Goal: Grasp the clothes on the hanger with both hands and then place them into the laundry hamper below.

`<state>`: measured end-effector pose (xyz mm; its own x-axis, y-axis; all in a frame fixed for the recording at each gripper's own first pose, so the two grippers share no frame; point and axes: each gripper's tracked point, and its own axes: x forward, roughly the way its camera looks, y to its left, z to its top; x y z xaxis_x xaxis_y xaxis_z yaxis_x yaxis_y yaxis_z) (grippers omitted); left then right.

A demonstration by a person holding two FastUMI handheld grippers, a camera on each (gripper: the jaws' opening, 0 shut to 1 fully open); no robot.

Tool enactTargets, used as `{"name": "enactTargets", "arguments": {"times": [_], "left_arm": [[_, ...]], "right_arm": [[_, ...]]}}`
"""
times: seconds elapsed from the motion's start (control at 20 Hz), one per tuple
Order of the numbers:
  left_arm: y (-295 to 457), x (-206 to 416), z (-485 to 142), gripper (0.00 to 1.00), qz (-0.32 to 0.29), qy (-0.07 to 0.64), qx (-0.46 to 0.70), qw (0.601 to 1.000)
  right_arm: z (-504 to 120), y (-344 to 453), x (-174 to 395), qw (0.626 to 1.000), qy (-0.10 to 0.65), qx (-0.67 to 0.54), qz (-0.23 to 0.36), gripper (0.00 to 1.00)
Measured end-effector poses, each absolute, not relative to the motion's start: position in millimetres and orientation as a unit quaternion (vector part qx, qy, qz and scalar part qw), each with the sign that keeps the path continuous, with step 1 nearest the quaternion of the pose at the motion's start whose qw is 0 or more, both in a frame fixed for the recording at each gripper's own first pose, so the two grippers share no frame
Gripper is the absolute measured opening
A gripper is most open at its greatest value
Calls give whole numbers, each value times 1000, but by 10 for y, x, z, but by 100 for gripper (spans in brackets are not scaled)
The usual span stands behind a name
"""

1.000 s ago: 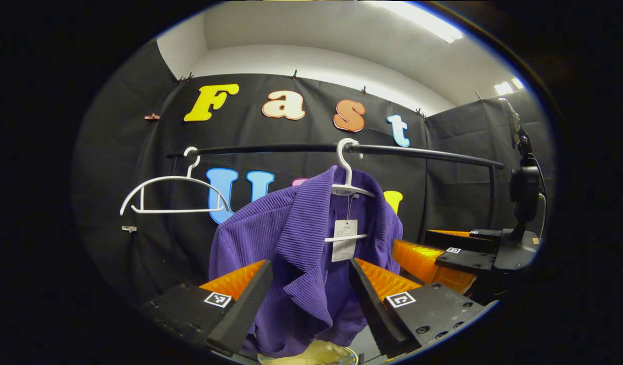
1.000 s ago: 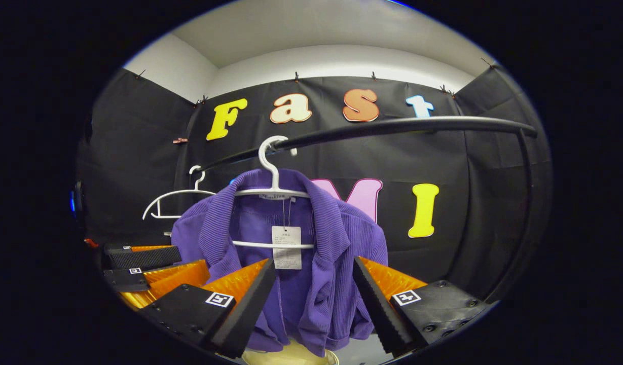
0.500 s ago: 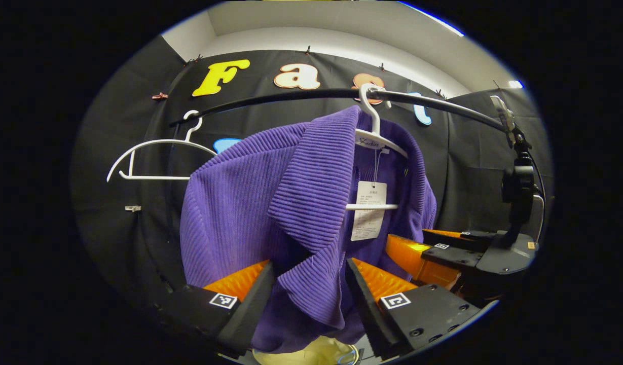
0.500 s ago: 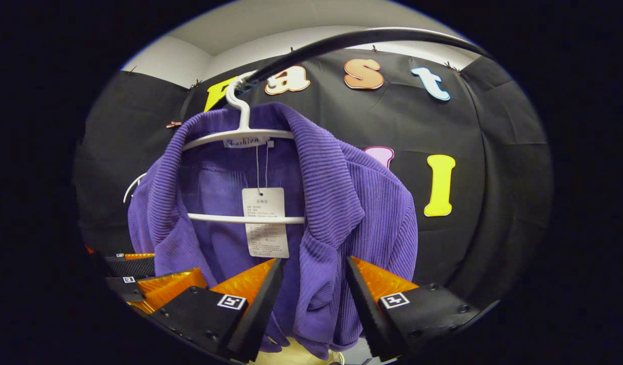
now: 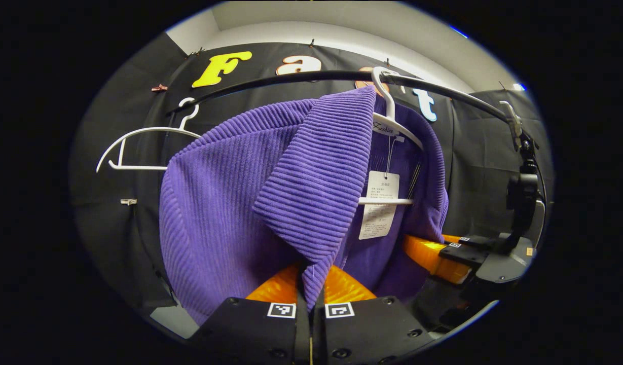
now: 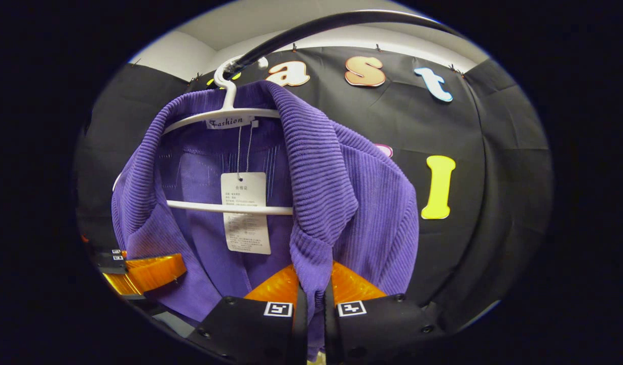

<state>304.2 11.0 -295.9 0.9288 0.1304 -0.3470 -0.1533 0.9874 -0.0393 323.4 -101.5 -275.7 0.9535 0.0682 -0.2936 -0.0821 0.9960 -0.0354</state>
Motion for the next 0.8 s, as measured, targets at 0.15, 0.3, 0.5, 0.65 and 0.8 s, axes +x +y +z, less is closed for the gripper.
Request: {"name": "enactTargets", "arguments": {"times": [0.15,0.3,0.5,0.65,0.8], "left_arm": [[150,2983,-2884,6,80,173,-22,982],[221,2904,-2811,6,91,175,-11,980],[391,2718,-2568,6,119,158,3,980],[576,2629,-2323,6,147,140,23,979],[763,2555,-2096,6,176,119,53,976]], "right_arm": [[-2636,-1167,3160,989,139,-37,20,18],[-2470,-1375,3114,991,127,-42,-9,18],[-2154,-1588,3092,993,90,-59,-45,17],[-1839,-1696,3109,993,47,-81,-66,12],[-1546,-1742,3177,992,7,-95,-77,17]]}}
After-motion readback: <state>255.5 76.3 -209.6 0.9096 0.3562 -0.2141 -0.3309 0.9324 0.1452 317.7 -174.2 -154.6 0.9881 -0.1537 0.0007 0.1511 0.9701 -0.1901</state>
